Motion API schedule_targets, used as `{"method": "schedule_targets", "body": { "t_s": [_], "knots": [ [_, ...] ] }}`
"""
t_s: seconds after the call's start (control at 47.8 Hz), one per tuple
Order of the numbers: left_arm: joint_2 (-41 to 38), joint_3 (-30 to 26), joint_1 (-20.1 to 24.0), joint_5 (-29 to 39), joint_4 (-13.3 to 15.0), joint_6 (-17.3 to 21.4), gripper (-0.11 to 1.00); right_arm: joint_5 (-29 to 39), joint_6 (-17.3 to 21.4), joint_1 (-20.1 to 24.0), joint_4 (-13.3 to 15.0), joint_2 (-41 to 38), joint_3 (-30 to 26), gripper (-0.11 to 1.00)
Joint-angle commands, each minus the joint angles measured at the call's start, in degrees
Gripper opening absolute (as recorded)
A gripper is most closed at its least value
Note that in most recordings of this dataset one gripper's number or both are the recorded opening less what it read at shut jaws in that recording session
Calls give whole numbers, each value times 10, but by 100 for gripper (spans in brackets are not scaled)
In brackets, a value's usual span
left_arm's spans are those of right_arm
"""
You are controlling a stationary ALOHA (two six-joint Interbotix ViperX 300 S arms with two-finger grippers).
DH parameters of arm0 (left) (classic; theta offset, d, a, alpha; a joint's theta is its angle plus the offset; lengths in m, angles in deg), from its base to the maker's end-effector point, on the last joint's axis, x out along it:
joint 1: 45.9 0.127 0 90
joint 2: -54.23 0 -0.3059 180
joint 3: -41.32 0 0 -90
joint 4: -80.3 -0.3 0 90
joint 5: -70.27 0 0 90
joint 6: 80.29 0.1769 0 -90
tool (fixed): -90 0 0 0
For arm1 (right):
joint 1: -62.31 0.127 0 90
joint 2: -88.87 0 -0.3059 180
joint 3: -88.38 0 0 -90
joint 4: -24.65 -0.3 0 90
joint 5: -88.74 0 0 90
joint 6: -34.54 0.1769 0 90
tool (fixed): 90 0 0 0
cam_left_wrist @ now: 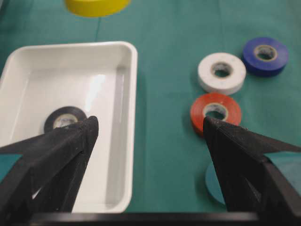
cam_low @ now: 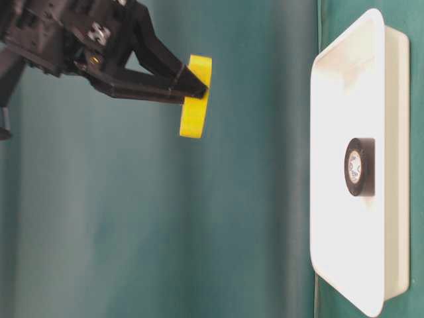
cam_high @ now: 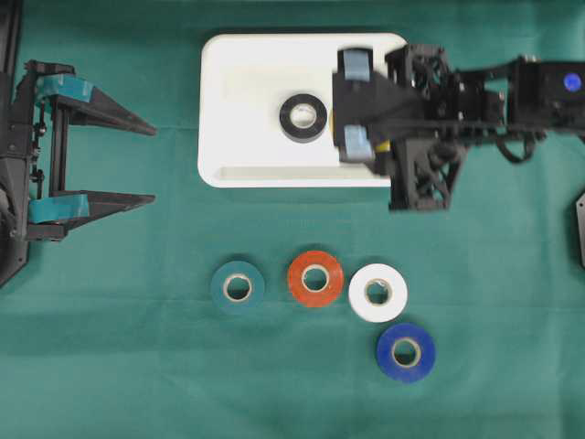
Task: Pick up the tape from a random location and place it into the white case.
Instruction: 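Carry the yellow roll over the white tray beside the black roll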
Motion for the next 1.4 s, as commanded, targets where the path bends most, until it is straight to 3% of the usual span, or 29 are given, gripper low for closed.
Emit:
{"method": "schedule_targets", "body": {
  "t_s": [0.0, 0.356, 1.381],
  "knots": [
    [0, -8, -1, -3, 1, -1, 97, -10, -1, -18, 4, 4, -11, 32],
    [0, -8, -1, -2, 0, -1, 97, -23, -4, -69, 4, -1, -11, 32],
    [0, -9, -1, -3, 0, -1, 97, -23, -3, -71, 4, -2, -10, 32]
  ]
}}
